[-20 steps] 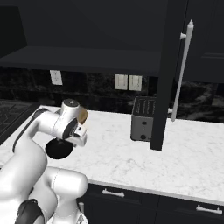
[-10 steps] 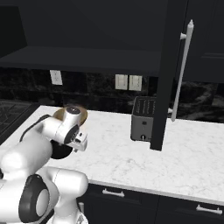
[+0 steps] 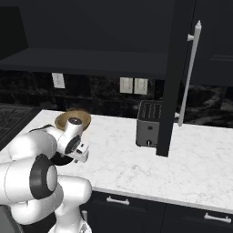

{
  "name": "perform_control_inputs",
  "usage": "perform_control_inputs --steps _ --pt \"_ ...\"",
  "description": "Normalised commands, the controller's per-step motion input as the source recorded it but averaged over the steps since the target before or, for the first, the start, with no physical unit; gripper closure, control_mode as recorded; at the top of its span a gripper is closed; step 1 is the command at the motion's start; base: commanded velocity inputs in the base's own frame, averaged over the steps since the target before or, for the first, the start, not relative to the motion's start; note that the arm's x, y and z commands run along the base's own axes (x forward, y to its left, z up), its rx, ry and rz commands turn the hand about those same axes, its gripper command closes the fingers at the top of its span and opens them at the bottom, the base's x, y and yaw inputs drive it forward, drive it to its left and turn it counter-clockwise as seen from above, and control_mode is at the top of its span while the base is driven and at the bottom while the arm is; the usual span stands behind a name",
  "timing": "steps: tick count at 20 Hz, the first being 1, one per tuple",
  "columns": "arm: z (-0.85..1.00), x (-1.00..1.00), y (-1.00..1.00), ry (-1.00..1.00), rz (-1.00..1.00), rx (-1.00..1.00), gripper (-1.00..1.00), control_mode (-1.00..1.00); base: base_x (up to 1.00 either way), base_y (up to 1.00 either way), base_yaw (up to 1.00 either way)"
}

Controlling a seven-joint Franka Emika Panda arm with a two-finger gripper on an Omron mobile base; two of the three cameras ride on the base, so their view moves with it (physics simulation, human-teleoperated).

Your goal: Pick up the bowls on the counter and stack them on top of one another in the open cabinet. Place the smaller bowl on top of the larger bowl.

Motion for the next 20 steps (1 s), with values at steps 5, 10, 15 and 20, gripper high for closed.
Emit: perform_control_inputs --steps 5,10,15,20 --pt "-0.33 0.12 0.08 0.03 0.00 0.00 1.00 -1.00 0.00 0.00 0.00" --pt "-0.01 -0.05 0.03 0.02 0.00 0.00 1.00 -1.00 0.00 0.00 0.00" --pt "0.06 -0.39 -0.08 -0.01 -0.01 0.00 1.00 -1.00 0.00 0.00 0.00" --pt "0.40 -0.51 -0.30 -0.10 -0.10 0.06 1.00 -1.00 0.00 0.00 0.00"
